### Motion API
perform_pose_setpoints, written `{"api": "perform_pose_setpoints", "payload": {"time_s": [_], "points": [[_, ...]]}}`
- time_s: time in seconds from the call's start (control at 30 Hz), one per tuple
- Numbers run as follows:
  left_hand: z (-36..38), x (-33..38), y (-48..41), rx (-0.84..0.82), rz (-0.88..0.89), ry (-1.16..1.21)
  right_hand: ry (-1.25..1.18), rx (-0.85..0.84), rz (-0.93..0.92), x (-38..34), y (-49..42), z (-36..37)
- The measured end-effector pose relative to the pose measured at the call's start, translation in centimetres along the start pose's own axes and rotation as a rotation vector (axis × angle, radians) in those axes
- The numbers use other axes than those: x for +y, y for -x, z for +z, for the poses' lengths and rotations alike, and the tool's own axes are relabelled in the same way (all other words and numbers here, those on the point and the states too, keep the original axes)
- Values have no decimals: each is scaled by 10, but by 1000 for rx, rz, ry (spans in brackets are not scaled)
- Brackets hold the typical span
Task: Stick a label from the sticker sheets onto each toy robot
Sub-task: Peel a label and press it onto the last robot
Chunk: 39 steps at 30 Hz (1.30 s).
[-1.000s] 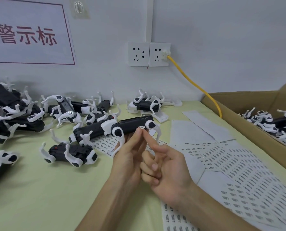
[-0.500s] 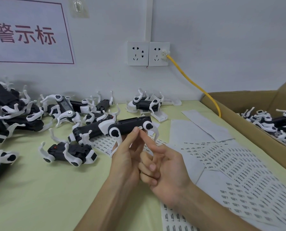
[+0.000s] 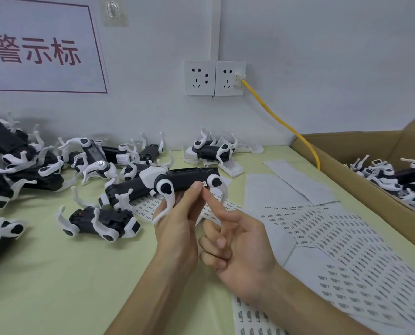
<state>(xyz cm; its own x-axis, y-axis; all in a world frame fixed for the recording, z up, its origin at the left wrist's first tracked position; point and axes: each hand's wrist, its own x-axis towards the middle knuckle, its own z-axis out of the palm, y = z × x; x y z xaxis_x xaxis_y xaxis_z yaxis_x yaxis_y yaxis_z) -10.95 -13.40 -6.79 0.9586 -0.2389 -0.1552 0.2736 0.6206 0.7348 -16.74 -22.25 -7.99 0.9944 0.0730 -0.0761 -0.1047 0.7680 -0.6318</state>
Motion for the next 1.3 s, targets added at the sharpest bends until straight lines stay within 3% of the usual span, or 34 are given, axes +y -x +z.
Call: {"api": "perform_pose_setpoints", "payload": {"time_s": [0.37, 0.77, 1.0, 1.3], "points": [[0, -3, 2, 87, 82, -3, 19, -21, 22, -2, 3, 4], [-1, -6, 2, 26, 108, -10, 33, -50, 22, -1, 1, 2], [2, -7, 5, 69, 55, -13, -3, -2, 12, 0, 1, 2], [1, -3, 6, -21, -55, -24, -35, 2, 14, -2, 0, 0]]}}
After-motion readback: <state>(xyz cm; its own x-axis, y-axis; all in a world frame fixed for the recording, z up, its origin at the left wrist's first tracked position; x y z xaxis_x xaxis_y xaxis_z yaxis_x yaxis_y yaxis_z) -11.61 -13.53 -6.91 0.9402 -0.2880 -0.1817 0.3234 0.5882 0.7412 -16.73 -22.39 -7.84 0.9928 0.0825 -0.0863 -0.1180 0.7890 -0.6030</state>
